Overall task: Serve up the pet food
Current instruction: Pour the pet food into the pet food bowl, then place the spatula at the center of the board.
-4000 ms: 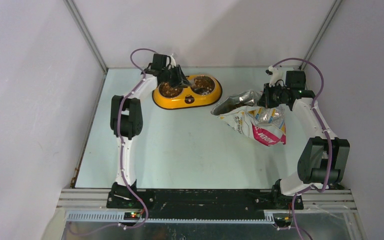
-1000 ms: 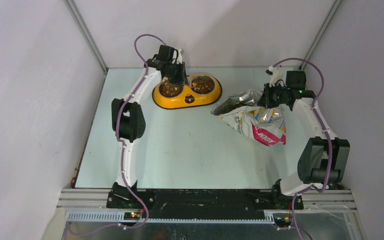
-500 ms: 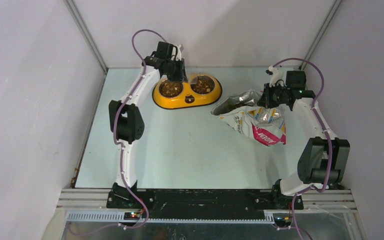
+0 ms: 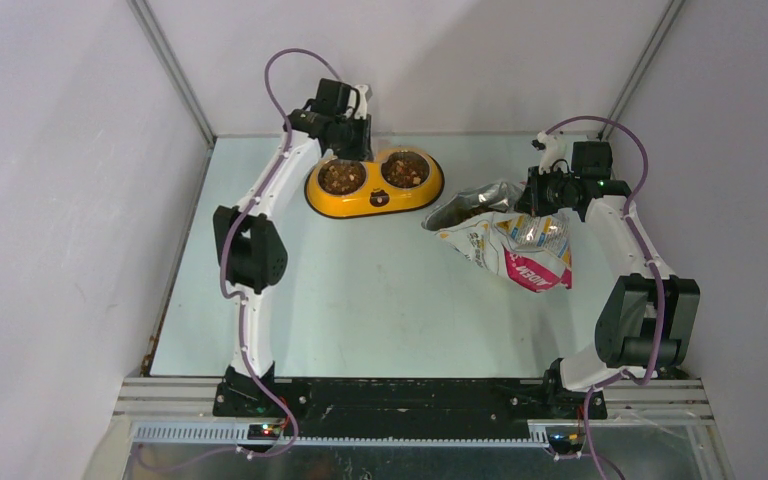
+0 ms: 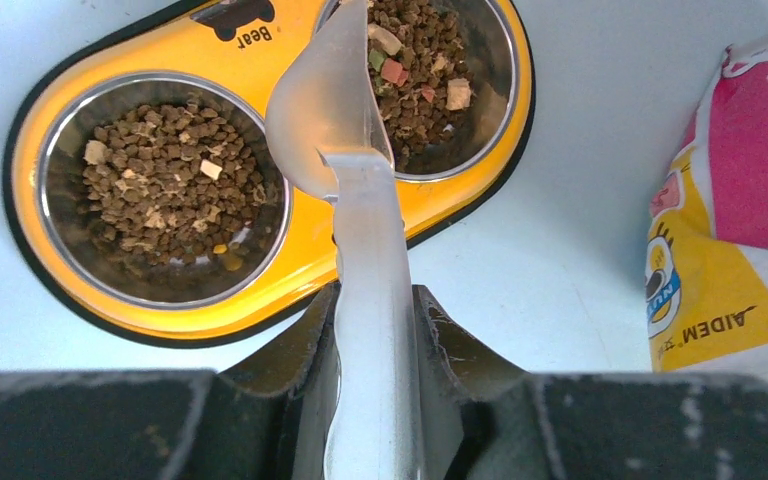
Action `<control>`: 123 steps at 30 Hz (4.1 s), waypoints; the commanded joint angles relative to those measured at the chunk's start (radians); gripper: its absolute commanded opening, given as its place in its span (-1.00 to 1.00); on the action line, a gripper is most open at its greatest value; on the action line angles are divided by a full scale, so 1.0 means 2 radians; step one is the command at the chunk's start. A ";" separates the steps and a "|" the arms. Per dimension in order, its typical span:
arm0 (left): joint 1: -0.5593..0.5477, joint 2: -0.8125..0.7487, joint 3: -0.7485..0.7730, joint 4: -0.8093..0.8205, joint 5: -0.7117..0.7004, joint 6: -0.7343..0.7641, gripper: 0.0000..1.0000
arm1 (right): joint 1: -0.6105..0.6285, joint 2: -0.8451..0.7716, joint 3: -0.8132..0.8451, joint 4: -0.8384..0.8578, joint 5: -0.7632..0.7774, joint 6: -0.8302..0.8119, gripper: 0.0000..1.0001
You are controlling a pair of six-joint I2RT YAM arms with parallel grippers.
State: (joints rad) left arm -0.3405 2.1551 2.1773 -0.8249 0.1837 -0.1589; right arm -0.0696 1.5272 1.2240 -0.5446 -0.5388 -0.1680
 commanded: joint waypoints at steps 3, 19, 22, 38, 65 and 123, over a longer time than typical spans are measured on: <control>-0.035 -0.054 0.015 0.002 -0.072 0.064 -1.00 | -0.017 -0.009 0.006 -0.035 0.039 -0.013 -1.00; -0.117 -0.006 -0.015 0.002 -0.210 0.187 -1.00 | -0.017 -0.011 0.006 -0.035 0.038 -0.011 -1.00; -0.119 0.012 -0.012 -0.017 -0.219 0.198 -1.00 | -0.017 -0.011 0.007 -0.035 0.038 -0.012 -1.00; -0.112 -0.038 -0.039 0.035 -0.235 0.169 -1.00 | -0.017 -0.012 0.007 -0.035 0.038 -0.011 -1.00; 0.185 -0.228 -0.321 0.259 0.135 -0.157 -1.00 | -0.017 -0.017 0.006 -0.036 0.033 -0.009 -1.00; 0.346 -0.145 -0.554 0.494 0.206 -0.309 -0.12 | -0.017 -0.008 0.006 -0.035 0.033 -0.006 -1.00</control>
State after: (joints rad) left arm 0.3389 1.8767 1.0660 0.1638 0.6094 -0.8036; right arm -0.0746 1.5200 1.2240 -0.5503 -0.5461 -0.1673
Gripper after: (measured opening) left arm 0.410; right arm 0.007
